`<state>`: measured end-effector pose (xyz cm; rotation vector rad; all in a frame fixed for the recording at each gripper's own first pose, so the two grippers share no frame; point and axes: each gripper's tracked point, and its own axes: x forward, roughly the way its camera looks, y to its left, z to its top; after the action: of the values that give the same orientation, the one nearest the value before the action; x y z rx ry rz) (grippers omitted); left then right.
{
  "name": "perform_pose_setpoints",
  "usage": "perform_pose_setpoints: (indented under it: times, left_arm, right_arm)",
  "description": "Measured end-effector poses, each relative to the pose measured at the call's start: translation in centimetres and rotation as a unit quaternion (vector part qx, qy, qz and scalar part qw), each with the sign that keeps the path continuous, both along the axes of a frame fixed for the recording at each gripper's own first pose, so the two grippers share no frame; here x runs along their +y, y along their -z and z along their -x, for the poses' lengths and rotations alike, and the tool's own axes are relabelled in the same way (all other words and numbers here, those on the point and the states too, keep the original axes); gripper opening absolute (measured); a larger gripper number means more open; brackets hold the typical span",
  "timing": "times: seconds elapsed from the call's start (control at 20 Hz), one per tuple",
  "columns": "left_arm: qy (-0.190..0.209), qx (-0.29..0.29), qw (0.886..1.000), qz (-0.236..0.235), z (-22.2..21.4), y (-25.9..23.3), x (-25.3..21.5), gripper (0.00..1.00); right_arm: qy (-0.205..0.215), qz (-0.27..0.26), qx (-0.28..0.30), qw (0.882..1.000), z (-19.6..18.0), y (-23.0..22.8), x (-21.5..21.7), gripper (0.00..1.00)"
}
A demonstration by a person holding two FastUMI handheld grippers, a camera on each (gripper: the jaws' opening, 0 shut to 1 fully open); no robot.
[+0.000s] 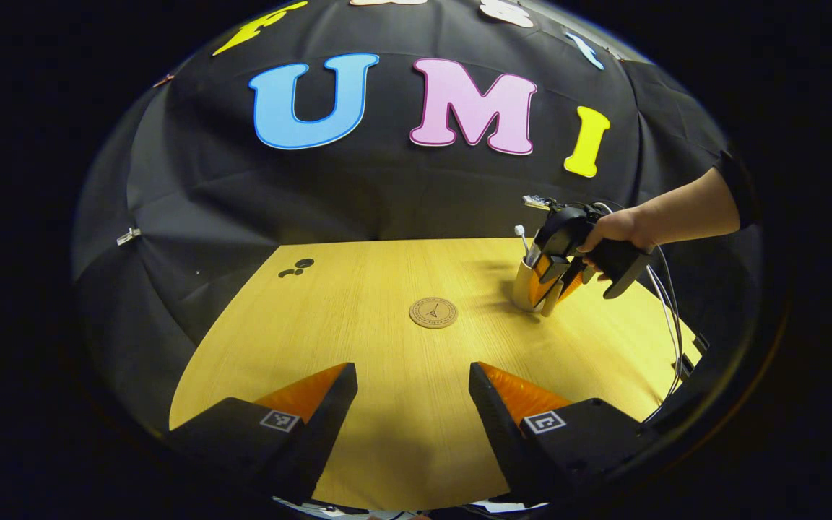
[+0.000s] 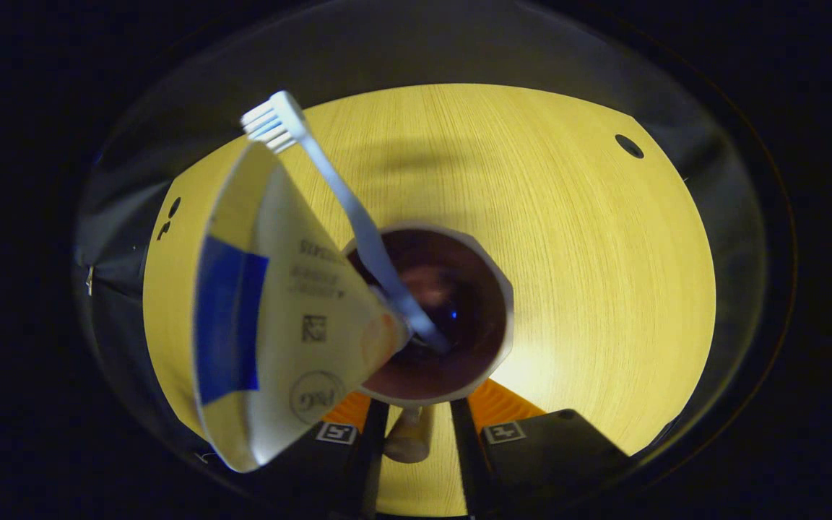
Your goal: Put the toothbrush and toothpaste on the desktop into the cup, then pick up the cup and place it on the coaster on the desktop.
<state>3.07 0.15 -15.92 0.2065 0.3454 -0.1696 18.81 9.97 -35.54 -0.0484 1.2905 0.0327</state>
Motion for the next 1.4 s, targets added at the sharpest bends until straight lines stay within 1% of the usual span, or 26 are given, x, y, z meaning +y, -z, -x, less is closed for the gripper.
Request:
perform_pose_setpoints:
  times: [0.05,0.1,0.15,0.2,0.25,0.3,0.35,0.4,0.45,0.5,0.55,0.6,0.65,0.85,1.1,1.25,1.4]
  left_arm:
    - [-0.001,0.002,1.0,0.0,0.0,0.1,0.0,0.96]
    - [-0.002,0.003,1.0,0.0,0.1,0.2,0.2,0.96]
    - [-0.003,0.004,1.0,0.0,0.2,0.2,0.4,0.96]
    - [-0.004,0.004,1.0,-0.001,0.2,0.3,0.4,0.96]
    - [-0.006,0.005,1.0,-0.002,0.3,0.4,0.4,0.96]
    - [-0.006,0.006,1.0,-0.004,0.4,0.5,0.5,0.97]
    - [-0.006,0.006,1.0,-0.004,0.5,0.5,0.4,0.92]
    - [-0.006,0.008,1.0,-0.004,0.5,0.7,0.3,0.92]
    - [-0.006,0.01,1.0,-0.003,0.6,0.9,0.1,0.96]
    - [-0.004,0.012,1.0,-0.003,0.6,1.0,0.0,0.96]
    - [-0.002,0.013,1.0,-0.004,0.6,1.0,-0.1,0.96]
    - [0.001,0.013,1.0,-0.006,0.9,1.2,-0.3,0.92]
    - [0.004,0.013,1.0,-0.007,0.9,1.2,-0.4,0.97]
    - [0.013,0.012,1.0,-0.008,1.0,1.2,-0.8,0.96]
    - [0.011,0.008,1.0,-0.003,0.9,1.1,-0.6,0.97]
    - [0.001,0.007,1.0,0.005,1.1,1.1,0.0,0.96]
    - [-0.016,0.011,1.0,0.019,1.9,1.1,0.9,0.96]
  right_arm:
    - [0.002,0.0,0.002,1.0,-0.1,0.0,0.2,0.32]
    - [0.005,0.001,-0.001,1.0,-0.1,0.0,0.5,0.33]
    - [0.012,0.0,0.0,1.0,-0.1,0.0,0.5,0.27]
    - [0.008,0.001,-0.001,1.0,-0.1,0.0,0.5,0.28]
    - [0.002,0.007,0.0,1.0,0.0,0.0,0.3,0.33]
    - [-0.005,0.012,0.0,1.0,0.2,0.1,0.4,0.33]
    - [-0.013,0.014,0.0,1.0,0.3,0.2,0.4,0.31]
    - [-0.015,0.016,0.0,1.0,0.5,0.1,0.4,0.3]
    - [-0.013,0.018,0.003,1.0,0.6,0.1,0.4,0.28]
    - [-0.014,0.019,0.001,1.0,0.6,0.0,0.3,0.25]
    - [-0.018,0.022,-0.003,1.0,0.5,0.0,0.2,0.24]
    - [-0.022,0.027,-0.01,0.999,0.5,-0.1,0.3,0.24]
    - [-0.028,0.029,-0.014,0.999,0.4,-0.2,0.5,0.23]
    - [-0.042,0.021,-0.031,0.998,-0.2,-1.8,2.2,0.24]
    - [-0.078,0.007,-0.046,0.996,-0.7,-4.0,6.3,0.23]
    - [-0.098,-0.003,-0.042,0.994,-0.4,-4.1,9.4,0.23]
    - [-0.125,0.001,-0.038,0.991,0.1,-3.6,12.2,0.23]
